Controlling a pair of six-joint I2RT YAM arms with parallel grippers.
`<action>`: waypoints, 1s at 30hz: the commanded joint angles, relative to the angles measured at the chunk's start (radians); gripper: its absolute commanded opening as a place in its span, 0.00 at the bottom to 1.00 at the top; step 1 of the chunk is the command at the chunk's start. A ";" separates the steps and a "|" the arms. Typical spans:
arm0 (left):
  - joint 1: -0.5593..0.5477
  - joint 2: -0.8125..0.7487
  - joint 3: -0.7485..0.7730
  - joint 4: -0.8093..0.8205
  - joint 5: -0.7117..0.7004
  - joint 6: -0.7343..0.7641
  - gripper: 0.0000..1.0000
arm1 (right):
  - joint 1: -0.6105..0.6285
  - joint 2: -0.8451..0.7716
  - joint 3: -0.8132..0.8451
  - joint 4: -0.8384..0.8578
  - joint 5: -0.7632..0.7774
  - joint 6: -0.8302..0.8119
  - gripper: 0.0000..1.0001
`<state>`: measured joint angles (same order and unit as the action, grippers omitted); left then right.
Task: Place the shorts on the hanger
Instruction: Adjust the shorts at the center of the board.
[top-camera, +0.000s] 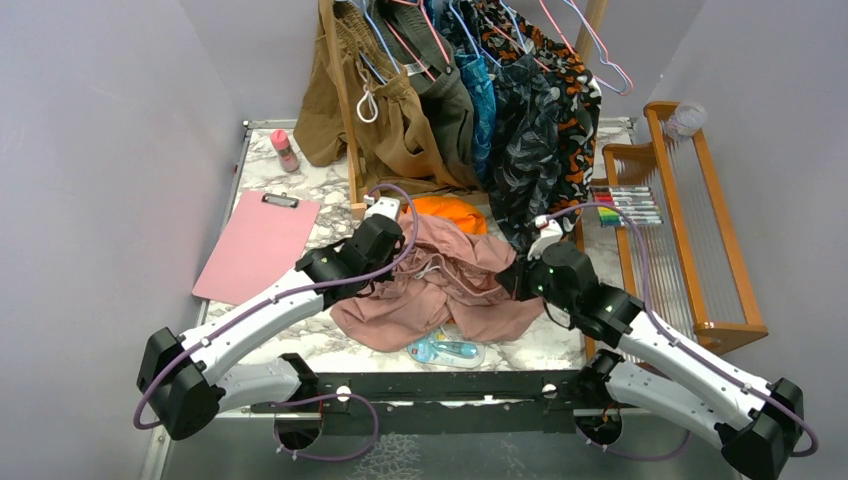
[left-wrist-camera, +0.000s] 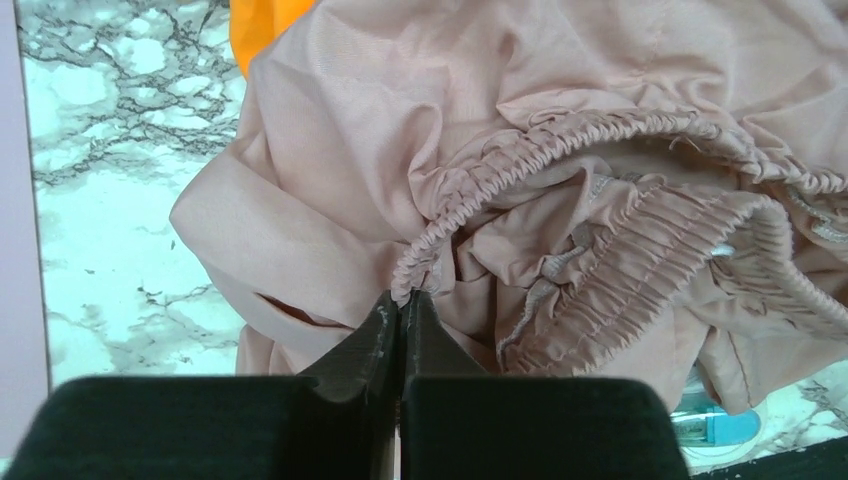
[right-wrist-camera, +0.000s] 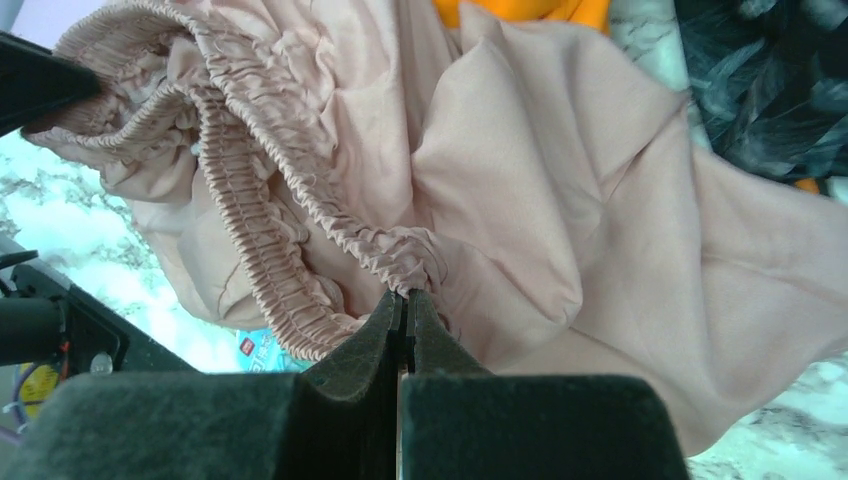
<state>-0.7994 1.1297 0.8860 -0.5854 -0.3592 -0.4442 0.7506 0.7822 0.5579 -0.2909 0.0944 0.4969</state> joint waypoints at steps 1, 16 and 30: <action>0.005 -0.080 0.090 0.040 -0.026 0.085 0.00 | -0.002 0.006 0.143 -0.030 0.092 -0.079 0.01; 0.006 -0.259 0.083 0.211 0.026 0.191 0.00 | -0.002 0.104 0.331 -0.014 0.236 -0.160 0.01; 0.005 -0.229 -0.164 0.236 0.095 0.041 0.01 | -0.002 0.082 0.109 -0.041 0.165 -0.044 0.01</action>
<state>-0.7975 0.9085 0.7383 -0.3862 -0.3038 -0.3607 0.7506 0.8822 0.6773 -0.3248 0.2829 0.4232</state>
